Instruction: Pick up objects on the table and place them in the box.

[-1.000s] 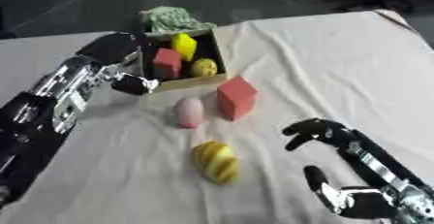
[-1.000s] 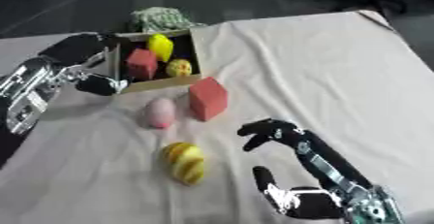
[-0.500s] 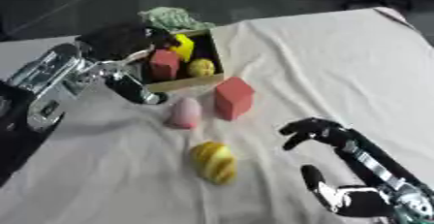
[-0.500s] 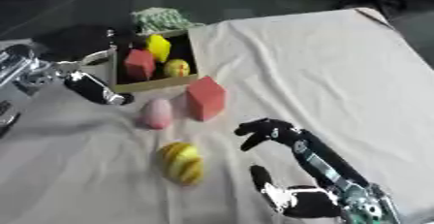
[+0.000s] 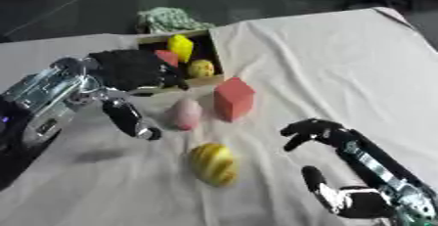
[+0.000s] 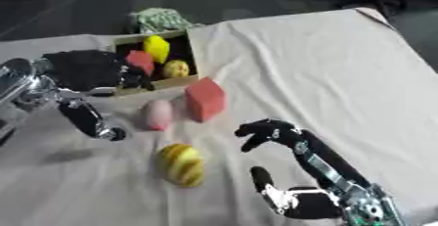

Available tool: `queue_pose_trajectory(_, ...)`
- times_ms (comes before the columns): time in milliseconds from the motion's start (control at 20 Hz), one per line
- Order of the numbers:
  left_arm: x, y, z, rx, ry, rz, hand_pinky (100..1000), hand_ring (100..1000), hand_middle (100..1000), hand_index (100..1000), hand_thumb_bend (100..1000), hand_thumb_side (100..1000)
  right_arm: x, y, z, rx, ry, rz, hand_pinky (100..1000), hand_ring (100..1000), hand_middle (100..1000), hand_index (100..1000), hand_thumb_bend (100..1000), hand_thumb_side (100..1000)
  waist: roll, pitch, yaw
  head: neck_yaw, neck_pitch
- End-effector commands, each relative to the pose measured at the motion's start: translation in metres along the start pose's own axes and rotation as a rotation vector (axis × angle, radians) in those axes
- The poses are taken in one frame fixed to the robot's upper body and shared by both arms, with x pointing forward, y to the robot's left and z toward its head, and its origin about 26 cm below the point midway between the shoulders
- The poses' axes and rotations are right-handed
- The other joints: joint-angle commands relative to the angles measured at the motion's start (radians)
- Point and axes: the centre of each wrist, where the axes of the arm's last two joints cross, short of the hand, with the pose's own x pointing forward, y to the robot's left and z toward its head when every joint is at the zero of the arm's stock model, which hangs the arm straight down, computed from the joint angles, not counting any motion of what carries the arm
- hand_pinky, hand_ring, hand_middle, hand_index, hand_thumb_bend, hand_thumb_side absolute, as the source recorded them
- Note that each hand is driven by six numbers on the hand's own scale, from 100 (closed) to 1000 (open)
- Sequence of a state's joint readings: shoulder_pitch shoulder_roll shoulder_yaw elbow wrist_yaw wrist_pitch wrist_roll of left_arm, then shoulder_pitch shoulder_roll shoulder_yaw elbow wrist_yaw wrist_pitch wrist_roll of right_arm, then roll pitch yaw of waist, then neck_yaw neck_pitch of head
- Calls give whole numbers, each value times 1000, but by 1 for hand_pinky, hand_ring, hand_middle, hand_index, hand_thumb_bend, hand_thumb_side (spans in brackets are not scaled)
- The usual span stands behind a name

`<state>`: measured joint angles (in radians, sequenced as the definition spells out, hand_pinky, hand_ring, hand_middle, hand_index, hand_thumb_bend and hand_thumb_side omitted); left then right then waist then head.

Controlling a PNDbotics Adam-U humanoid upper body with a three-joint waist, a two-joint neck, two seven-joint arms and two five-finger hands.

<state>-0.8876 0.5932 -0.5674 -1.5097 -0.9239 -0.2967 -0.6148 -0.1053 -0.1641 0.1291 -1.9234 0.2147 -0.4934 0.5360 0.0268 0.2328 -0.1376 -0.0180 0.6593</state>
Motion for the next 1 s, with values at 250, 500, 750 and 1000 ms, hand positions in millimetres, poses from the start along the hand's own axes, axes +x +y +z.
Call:
queue_pose_trajectory(250, -6, 4, -12, -16, 46, 19, 858, 825, 824, 913, 429, 417, 3, -5, -2, 1, -13, 17, 697, 681, 787, 911, 100, 434, -6, -16, -3, 4, -1)
queue_pose_trajectory(500, -3, -7, -25, -46, 40, 23, 858, 822, 823, 913, 432, 423, 3, -4, -3, 3, -18, 13, 697, 681, 787, 911, 100, 434, -7, -15, -5, 8, 1)
queue_pose_trajectory(750, -1, -15, -35, -19, 58, 32, 842, 802, 802, 895, 398, 404, 3, -4, -4, 4, -21, 9, 697, 680, 785, 911, 100, 435, -9, -14, -7, 8, -1)
queue_pose_trajectory(1000, 0, -25, -42, 32, 98, 41, 829, 786, 786, 882, 382, 391, 3, -4, -4, 4, -24, 7, 697, 680, 785, 911, 100, 435, -9, -13, -10, 10, -2)
